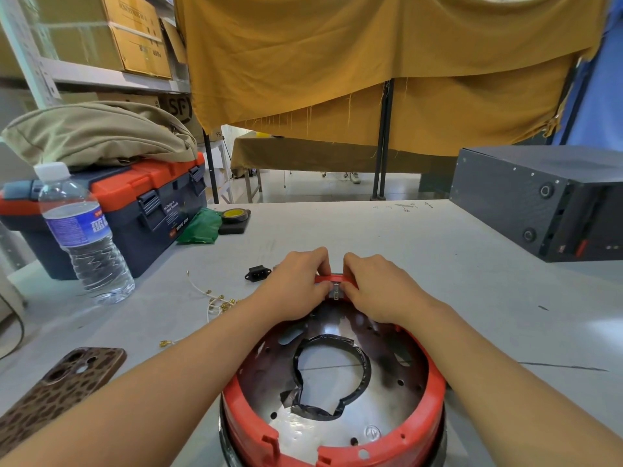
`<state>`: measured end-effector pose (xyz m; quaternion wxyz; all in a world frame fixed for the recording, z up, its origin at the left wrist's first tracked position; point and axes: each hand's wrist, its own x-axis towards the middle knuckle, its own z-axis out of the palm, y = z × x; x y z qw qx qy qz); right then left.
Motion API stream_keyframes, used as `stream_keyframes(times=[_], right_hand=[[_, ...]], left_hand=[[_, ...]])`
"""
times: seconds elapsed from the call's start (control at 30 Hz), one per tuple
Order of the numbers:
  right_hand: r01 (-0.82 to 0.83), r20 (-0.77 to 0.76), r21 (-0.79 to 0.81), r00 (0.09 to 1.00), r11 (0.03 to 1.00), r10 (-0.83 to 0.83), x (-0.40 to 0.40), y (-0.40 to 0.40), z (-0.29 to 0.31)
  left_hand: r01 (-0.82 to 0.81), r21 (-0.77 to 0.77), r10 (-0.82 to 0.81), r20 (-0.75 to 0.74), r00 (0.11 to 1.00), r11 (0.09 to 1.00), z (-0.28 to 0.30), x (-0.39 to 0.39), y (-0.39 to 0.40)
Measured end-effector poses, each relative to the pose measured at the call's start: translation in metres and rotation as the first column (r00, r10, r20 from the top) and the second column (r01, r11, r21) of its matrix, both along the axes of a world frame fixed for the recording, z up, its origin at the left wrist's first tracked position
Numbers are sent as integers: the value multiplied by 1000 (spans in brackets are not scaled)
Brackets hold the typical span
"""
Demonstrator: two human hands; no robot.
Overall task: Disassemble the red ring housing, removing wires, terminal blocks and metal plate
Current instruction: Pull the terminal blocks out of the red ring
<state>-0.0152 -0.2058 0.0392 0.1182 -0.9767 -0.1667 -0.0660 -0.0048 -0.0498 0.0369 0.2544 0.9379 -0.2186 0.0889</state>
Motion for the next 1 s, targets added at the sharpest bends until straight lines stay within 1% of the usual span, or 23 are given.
stream_keyframes(times=[0.2, 0.33, 0.43, 0.57, 1.0], right_hand=[[8, 3, -32, 1000, 999, -8, 1, 0, -3], [4, -30, -4, 1000, 1000, -4, 0, -1, -1], [0, -58, 30, 998, 1000, 2, -2, -3, 2], [5, -78, 37, 997, 999, -2, -2, -3, 3], [54, -17, 3, 998, 999, -54, -1, 0, 2]], left_hand=[[4, -6, -4, 15, 1000, 1000, -2, 2, 0], [17, -18, -17, 3, 1000, 1000, -5, 2, 3], [31, 14, -30, -8, 1000, 999, -6, 2, 4], [20, 38, -20, -4, 1000, 999, -7, 3, 4], [28, 62, -28, -3, 1000, 998, -7, 5, 5]])
